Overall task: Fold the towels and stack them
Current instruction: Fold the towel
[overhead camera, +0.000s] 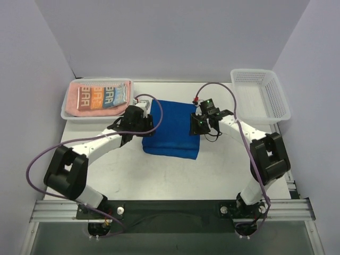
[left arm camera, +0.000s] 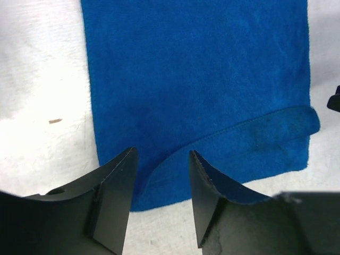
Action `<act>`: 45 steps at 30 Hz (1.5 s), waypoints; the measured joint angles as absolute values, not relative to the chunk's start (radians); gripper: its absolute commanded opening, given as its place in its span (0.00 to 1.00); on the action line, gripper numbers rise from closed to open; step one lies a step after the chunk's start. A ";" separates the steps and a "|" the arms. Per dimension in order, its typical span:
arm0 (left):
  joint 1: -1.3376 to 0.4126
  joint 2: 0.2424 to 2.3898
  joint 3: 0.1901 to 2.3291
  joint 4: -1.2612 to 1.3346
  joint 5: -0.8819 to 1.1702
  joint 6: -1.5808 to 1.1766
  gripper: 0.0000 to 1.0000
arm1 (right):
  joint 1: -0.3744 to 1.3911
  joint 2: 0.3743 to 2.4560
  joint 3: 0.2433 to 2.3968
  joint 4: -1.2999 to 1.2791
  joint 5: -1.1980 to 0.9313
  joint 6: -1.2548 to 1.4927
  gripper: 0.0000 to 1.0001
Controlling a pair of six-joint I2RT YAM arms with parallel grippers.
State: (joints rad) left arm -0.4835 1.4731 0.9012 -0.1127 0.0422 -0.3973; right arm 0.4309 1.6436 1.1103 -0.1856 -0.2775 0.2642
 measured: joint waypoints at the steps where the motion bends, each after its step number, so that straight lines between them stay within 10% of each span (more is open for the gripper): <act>1: -0.492 1.504 0.920 -0.114 0.038 -0.391 0.47 | 0.433 1.670 1.117 -0.192 -0.268 0.259 0.26; 26: -0.590 1.670 0.901 -0.166 0.026 -0.399 0.42 | 0.474 1.797 1.124 -0.247 -0.219 0.226 0.25; 45: -0.643 1.391 0.651 -0.142 0.069 -0.482 0.45 | 0.493 1.560 0.975 -0.249 -0.282 0.201 0.31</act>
